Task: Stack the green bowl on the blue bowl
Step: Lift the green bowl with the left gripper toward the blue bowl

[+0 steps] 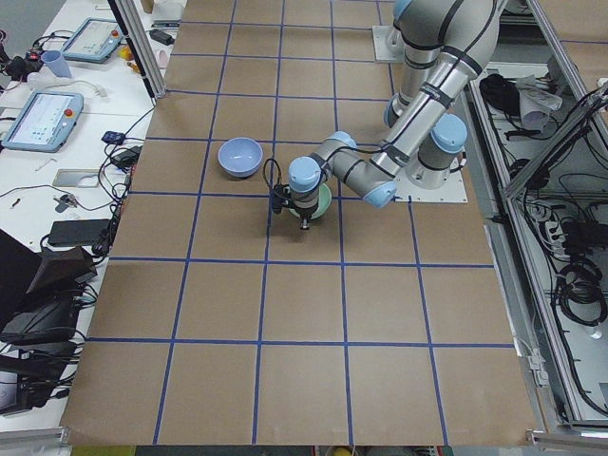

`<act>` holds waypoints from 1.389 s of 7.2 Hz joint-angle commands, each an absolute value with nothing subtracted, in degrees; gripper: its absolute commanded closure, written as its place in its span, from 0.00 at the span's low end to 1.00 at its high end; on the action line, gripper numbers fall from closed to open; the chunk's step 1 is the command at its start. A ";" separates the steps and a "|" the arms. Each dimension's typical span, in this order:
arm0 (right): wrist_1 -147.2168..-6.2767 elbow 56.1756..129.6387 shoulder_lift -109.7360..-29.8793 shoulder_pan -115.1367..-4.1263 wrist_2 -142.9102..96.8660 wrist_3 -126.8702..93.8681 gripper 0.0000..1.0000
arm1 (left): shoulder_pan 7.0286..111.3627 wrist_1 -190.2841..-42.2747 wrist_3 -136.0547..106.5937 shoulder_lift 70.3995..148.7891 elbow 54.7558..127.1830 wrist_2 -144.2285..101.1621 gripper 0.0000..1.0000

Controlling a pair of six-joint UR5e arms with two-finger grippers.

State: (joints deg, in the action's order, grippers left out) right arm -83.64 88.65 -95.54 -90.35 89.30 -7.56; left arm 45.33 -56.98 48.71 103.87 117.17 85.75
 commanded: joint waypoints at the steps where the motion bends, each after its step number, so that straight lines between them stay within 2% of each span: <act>1: -83.67 88.59 -95.54 -90.35 89.30 -7.56 0.00 | 45.70 -62.29 47.21 102.93 113.57 84.13 1.00; 5: -83.58 88.59 -95.54 -90.35 89.30 -7.56 0.00 | 51.83 -70.21 42.64 100.72 104.36 82.62 1.00; 7: -83.67 88.68 -95.54 -90.35 89.30 -7.56 0.00 | 54.57 -75.14 36.70 102.30 99.07 78.35 1.00; 10: -83.58 88.59 -95.54 -90.35 89.30 -7.56 0.00 | 55.28 -75.15 32.20 103.44 98.44 69.85 1.00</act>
State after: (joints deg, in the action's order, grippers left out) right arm -83.62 88.66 -95.54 -90.35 89.30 -7.56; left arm 55.01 -75.07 35.03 102.86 98.74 74.83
